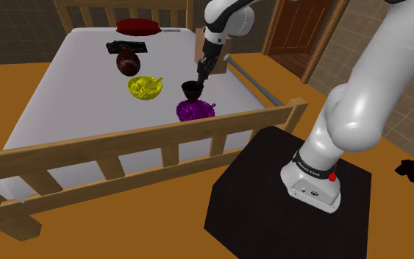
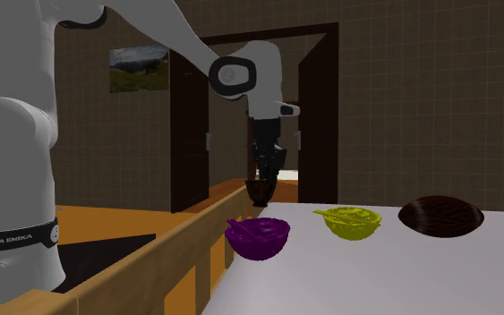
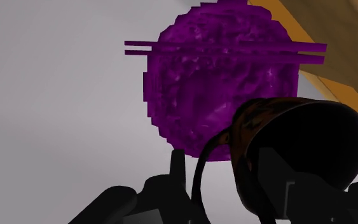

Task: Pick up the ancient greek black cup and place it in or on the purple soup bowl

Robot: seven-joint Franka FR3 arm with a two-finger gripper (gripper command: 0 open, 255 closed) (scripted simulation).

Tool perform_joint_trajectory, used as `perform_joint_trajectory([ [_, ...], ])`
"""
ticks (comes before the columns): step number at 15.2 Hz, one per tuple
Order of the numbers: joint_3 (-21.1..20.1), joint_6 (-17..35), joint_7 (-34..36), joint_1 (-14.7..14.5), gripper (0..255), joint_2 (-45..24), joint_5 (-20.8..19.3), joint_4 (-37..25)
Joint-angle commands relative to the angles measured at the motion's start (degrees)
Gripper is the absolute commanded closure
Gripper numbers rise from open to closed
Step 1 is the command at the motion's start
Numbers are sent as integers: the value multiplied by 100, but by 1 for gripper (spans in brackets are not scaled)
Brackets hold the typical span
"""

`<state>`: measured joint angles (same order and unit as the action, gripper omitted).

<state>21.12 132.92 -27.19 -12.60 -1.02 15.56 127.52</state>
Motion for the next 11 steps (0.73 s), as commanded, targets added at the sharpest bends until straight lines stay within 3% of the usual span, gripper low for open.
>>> perform_joint_trajectory([
  [1, -6, 140, -74, -2, 255, -91, 83, 60],
  [7, -39, 554, -347, 6, 255, -414, 386, 210],
  [11, -40, 554, -347, 7, 255, -414, 386, 210],
])
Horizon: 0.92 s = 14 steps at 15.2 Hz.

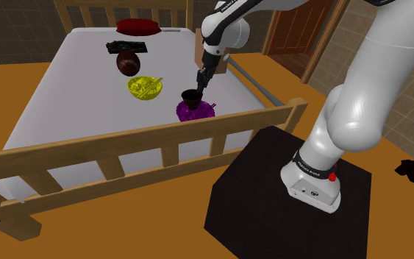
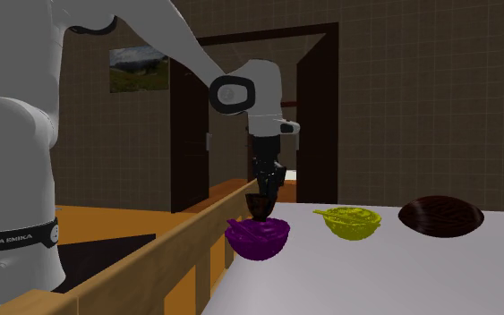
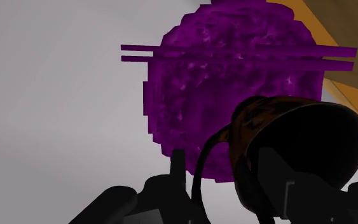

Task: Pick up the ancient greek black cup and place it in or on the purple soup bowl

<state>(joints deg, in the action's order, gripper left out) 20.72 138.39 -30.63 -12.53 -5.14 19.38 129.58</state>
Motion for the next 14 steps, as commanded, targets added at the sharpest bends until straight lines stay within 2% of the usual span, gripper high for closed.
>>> perform_joint_trajectory([
  [1, 0, 7, -4, 0, 255, -1, 4, 4],
  [4, 0, 7, -4, 0, 255, -1, 4, 4],
  [5, 0, 7, -3, 0, 0, 0, 3, 4],
  [10, -1, 7, -3, 0, 0, 0, 3, 4],
  [14, 97, -614, 300, 34, 0, 540, -449, -149],
])
